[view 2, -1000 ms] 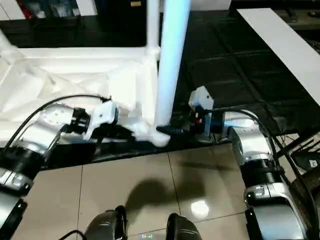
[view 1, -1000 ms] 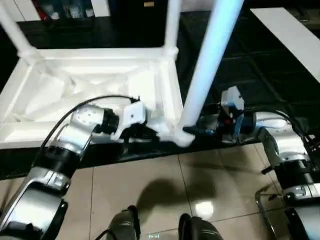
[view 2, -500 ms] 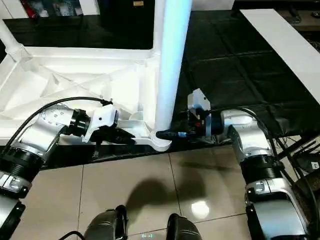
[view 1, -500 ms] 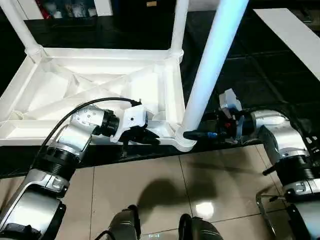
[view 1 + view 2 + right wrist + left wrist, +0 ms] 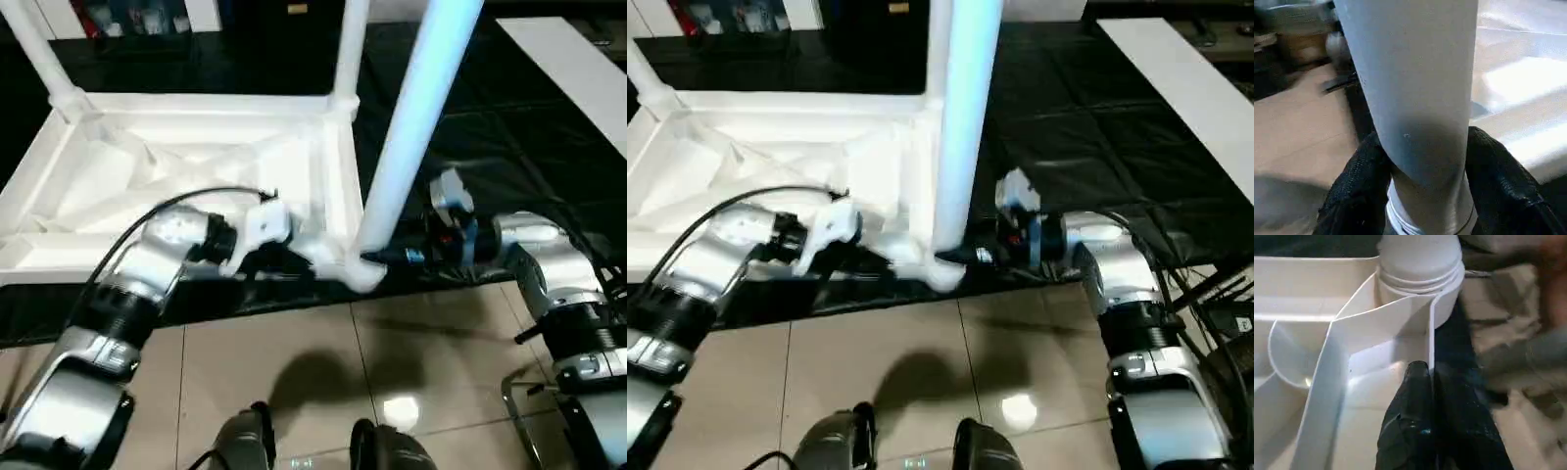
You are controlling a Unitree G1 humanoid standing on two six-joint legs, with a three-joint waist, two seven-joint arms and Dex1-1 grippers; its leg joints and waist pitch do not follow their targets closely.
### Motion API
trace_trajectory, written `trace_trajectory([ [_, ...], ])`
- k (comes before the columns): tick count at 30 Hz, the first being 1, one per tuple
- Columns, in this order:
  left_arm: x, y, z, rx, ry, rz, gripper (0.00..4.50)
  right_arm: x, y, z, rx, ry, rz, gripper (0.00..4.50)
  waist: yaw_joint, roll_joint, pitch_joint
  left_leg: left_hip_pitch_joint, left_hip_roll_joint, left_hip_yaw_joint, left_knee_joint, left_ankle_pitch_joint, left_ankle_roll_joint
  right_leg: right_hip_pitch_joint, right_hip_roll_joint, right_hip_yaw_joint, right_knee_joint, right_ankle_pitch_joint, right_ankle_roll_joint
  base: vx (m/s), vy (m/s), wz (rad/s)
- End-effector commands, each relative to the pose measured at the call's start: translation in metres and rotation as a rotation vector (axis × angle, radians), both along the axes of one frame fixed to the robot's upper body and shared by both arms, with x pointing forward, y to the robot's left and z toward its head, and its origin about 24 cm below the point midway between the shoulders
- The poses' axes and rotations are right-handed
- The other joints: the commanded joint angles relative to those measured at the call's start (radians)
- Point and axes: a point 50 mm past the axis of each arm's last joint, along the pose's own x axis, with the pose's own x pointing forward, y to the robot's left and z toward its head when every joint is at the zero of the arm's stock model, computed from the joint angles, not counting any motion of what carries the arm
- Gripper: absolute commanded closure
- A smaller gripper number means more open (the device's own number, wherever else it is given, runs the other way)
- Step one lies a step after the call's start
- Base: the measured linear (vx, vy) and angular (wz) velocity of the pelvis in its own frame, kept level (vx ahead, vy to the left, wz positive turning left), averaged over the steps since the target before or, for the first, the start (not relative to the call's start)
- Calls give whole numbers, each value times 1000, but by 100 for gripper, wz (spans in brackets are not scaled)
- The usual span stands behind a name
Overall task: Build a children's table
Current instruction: Rotate leg to tighten
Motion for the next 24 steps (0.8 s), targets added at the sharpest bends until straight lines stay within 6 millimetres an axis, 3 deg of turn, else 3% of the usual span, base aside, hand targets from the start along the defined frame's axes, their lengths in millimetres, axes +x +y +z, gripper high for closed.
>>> trace_trajectory([
  [1, 7, -6, -2, -4, -8, 96, 450, 5, 12, 1, -5, -1, -61, 258, -9, -14, -86, 40, 60, -27, -63, -272, 53, 43, -90, 63, -89, -383, -211, 0, 0, 0],
  [2, 18, -15, 2, -35, -26, 190, 450, 14, 23, -2, 8, 12, -205, 258, -14, -12, -85, 44, 61, -29, -66, -289, 33, 38, -89, 63, -91, -411, -201, 0, 0, 0],
  [4, 27, -26, 8, -67, -40, 282, 450, 22, 35, -5, 12, 37, -331, 258, -23, -16, -87, 37, 57, -35, -67, -290, 17, 47, -94, 60, -89, -413, -196, 0, 0, 0],
  [7, 35, -36, 12, -89, -53, 360, 450, 29, 46, -8, 7, 44, -446, 259, -32, -14, -87, 39, 56, -30, -64, -286, 24, 41, -92, 64, -92, -391, -195, 0, 0, 0],
  [8, 35, -36, 12, -89, -53, 360, 450, 29, 46, -8, 7, 44, -446, 259, -33, -16, -90, 35, 54, -29, -63, -261, 37, 47, -92, 63, -90, -348, -199, 0, 0, 0],
  [9, 41, -42, 16, -109, -85, 441, 450, 35, 54, -8, 28, 53, -542, 259, -30, -8, -93, 37, 55, -28, -61, -250, 41, 47, -92, 64, -88, -324, -202, 0, 0, 0],
  [11, 46, -55, 21, -145, -110, 543, 450, 44, 66, -8, 74, 97, -697, 259, -38, -8, -100, 37, 55, -26, -58, -217, 43, 46, -88, 65, -77, -247, -232, 0, 0, 0],
  [14, 50, -70, 25, -184, -117, 618, 450, 46, 83, -9, 143, 132, -840, 259, -38, -11, -104, 30, 53, -22, -54, -150, 84, 56, -86, 63, -67, -123, -251, 0, 0, 0],
  [16, 50, -73, 26, -191, -117, 628, 450, 45, 88, -9, 160, 130, -852, 259, -37, -12, -107, 32, 52, -20, -53, -122, 104, 56, -85, 61, -63, -78, -256, 0, 0, 0],
  [17, 50, -74, 27, -194, -116, 633, 450, 43, 90, -9, 168, 126, -855, 204, -35, -11, -107, 32, 50, -18, -52, -98, 135, 58, -83, 61, -61, -26, -265, 0, 0, 0],
  [20, 50, -75, 27, -192, -113, 618, 450, 41, 88, -10, 185, 104, -864, 187, -29, -10, -105, 34, 54, -18, -53, -103, 152, 59, -85, 60, -63, -26, -262, 0, 0, 0],
  [24, 50, -71, 25, -185, -109, 602, 450, 42, 78, -9, 189, 67, -877, 154, -32, -10, -99, 34, 55, -21, -59, -163, 123, 60, -86, 58, -72, -116, -248, 0, 0, 0],
])
